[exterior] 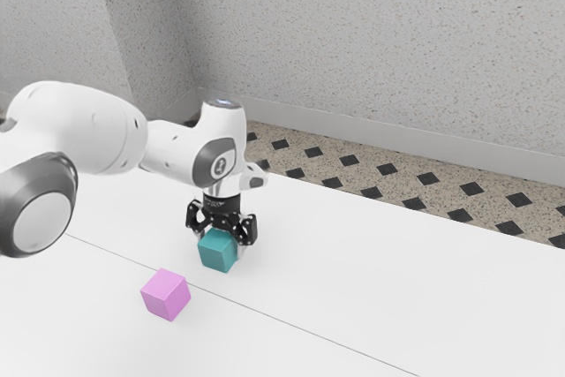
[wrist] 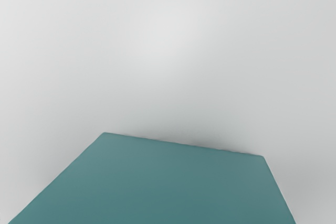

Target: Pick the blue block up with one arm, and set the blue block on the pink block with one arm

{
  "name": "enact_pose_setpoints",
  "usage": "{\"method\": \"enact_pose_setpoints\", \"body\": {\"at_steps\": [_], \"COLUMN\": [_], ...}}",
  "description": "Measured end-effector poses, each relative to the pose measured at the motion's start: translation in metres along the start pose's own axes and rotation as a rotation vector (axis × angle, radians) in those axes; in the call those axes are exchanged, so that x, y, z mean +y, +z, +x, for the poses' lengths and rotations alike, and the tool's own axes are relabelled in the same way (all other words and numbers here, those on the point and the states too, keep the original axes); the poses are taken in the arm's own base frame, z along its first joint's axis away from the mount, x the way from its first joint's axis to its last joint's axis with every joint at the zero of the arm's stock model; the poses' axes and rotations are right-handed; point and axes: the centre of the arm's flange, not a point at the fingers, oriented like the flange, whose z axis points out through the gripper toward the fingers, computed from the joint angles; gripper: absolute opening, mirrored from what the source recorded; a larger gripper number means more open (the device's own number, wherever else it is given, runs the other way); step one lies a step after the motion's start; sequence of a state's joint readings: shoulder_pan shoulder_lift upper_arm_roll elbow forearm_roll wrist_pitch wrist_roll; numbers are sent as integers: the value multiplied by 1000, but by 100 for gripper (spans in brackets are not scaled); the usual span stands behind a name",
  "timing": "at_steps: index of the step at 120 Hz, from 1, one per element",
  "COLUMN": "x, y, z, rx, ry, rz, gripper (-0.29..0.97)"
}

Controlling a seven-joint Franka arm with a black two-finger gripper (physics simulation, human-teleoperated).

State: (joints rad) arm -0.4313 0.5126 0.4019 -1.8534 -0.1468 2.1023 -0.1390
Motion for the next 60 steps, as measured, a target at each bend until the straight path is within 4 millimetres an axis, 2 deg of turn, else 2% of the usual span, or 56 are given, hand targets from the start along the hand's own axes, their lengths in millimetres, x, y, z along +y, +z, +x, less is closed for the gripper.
{"method": "enact_pose_setpoints", "body": {"at_steps": [6,18,38,48,60], "x": [0,1,-3,-2,-7], "y": [3,5,8,5,-7], "z": [0,0,2,0,-4], "rx": [-4,-9,-12,-8,6], "ry": [0,-5,-15,-14,-12], "rz": [1,-3,-3,-4,-12], "gripper": [67,53,52,51,37]}}
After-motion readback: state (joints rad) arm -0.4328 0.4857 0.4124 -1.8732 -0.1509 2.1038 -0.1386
